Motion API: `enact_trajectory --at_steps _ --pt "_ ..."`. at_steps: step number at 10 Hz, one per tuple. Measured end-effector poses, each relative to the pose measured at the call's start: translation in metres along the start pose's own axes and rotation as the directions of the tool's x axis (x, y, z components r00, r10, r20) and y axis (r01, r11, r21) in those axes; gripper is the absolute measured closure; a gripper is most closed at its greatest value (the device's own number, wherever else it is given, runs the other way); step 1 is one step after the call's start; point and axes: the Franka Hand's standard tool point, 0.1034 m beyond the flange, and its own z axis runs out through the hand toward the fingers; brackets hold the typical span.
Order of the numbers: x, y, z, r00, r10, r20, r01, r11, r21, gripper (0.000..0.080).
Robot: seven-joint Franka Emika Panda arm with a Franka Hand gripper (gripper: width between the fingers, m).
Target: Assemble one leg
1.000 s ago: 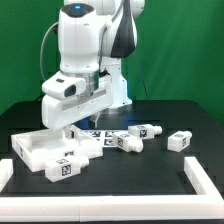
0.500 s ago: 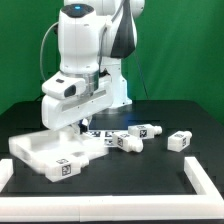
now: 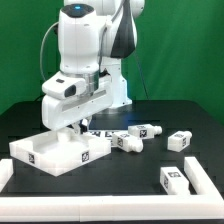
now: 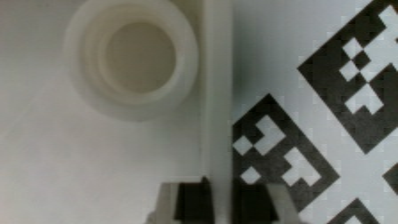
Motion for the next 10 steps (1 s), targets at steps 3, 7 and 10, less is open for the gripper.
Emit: enact_trajectory --at_steps 3,7,10 --pt "0.000 0.000 0.000 1.000 0.000 0.000 0.000 1.000 0.000 0.0752" --pt "0.001 0.000 -0.014 1.000 -0.003 0.005 0.003 1.000 0.003 0.0508" --pt "0.025 0.013 -0.052 0.999 0.026 0.032 -0.026 0.999 0.022 0.0210"
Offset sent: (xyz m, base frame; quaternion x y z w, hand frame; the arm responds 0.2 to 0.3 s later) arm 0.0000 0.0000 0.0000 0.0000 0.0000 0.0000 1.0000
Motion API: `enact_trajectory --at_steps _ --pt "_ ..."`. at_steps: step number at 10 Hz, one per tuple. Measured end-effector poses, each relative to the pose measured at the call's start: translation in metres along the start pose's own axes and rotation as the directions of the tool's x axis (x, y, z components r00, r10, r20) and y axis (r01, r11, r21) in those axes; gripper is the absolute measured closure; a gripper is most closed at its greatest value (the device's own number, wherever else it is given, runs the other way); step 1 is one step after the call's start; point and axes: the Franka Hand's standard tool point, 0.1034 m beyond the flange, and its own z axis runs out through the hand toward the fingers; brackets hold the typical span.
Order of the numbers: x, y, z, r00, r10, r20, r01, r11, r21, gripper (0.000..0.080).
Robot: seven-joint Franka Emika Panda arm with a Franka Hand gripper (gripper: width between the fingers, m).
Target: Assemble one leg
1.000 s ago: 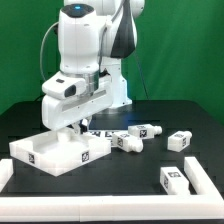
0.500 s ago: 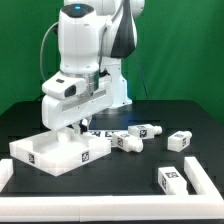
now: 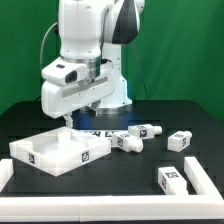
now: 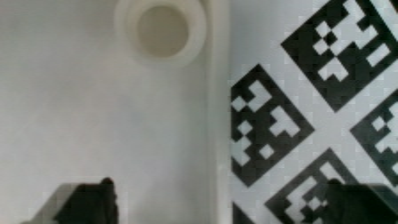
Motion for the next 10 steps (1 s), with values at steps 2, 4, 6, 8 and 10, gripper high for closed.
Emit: enact_trajectory --at_steps 2,4,6,8,10 --pt "0.064 0.004 -0.026 0.996 0.083 -0.036 -0.084 0.996 -0.027 0.0153" --pt "0.116 0.015 -0.031 0.986 0.153 -0.067 -0.156 0.987 -0.047 0.0153" --pt "0.114 0.017 -0.024 0.984 0.167 -0.060 -0.170 0.985 -0.040 0.0151" --pt "0.114 0.016 -0.023 0.984 0.167 -0.058 -0.169 0.985 -0.039 0.0151" --pt "0.117 0.017 -0.023 0.983 0.175 -0.051 -0.177 0.984 -0.030 0.0151"
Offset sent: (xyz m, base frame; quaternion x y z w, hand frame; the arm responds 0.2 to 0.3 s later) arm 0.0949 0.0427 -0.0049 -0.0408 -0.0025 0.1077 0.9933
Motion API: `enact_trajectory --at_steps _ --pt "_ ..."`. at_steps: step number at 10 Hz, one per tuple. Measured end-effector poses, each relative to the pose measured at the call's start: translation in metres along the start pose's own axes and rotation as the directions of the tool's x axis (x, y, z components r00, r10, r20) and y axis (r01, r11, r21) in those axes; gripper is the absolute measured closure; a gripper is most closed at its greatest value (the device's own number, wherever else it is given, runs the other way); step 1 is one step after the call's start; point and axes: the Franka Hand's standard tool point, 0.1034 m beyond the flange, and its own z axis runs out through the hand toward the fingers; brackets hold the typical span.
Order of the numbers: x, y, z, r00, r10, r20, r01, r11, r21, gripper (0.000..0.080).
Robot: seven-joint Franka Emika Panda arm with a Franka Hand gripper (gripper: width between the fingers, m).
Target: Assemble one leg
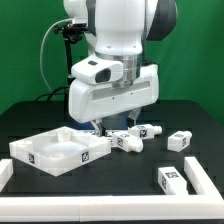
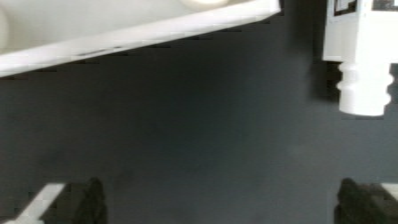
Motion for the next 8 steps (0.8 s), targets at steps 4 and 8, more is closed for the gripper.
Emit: enact_trajectory --at_steps 4,8 --pt "0.097 0.025 -0.012 0.998 0.047 -0.041 -0.046 0.998 0.039 0.0151" --pt "0.112 0.029 -0.022 0.995 0.061 -0.076 -0.058 0.997 0.043 0.0151"
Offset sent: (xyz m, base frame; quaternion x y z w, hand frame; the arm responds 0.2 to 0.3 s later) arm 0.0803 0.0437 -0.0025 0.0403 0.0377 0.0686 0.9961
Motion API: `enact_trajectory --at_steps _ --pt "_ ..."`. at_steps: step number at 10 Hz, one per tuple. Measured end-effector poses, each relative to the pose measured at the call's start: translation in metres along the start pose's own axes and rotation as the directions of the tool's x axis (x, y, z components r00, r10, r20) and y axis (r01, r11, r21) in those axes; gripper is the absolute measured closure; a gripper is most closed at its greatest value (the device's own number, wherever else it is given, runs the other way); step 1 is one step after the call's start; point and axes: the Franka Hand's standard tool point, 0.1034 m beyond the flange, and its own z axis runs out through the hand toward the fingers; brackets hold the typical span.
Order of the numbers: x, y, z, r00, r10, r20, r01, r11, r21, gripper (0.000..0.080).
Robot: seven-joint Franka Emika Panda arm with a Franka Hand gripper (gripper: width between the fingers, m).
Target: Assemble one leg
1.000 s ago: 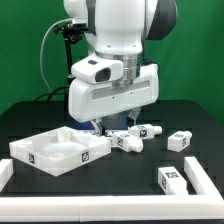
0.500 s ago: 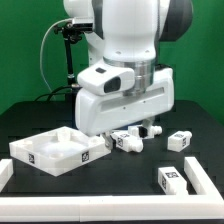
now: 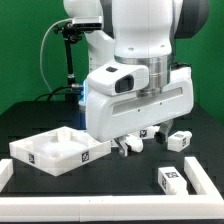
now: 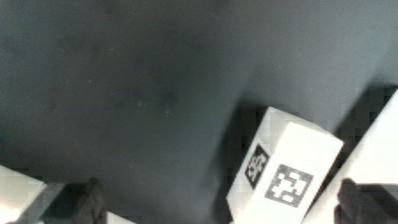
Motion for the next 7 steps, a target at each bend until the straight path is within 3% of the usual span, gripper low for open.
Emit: enact_trajectory --at_steps 2,3,5,7 --pt "0.000 -0.003 0.005 0.999 0.022 -0.023 -0.023 1.000 -0.013 0.0151" --pt "0.002 -0.012 0.013 0.999 0.043 -0.022 -0.043 0.999 -0.012 0.0151" --pt "0.006 -0.014 0.036 0.999 0.046 -0.028 -0.046 0.999 -0.009 0.0151" --pt "0.010 -0.020 0.047 0.998 0.061 -0.023 -0.061 0.998 -0.001 0.0151"
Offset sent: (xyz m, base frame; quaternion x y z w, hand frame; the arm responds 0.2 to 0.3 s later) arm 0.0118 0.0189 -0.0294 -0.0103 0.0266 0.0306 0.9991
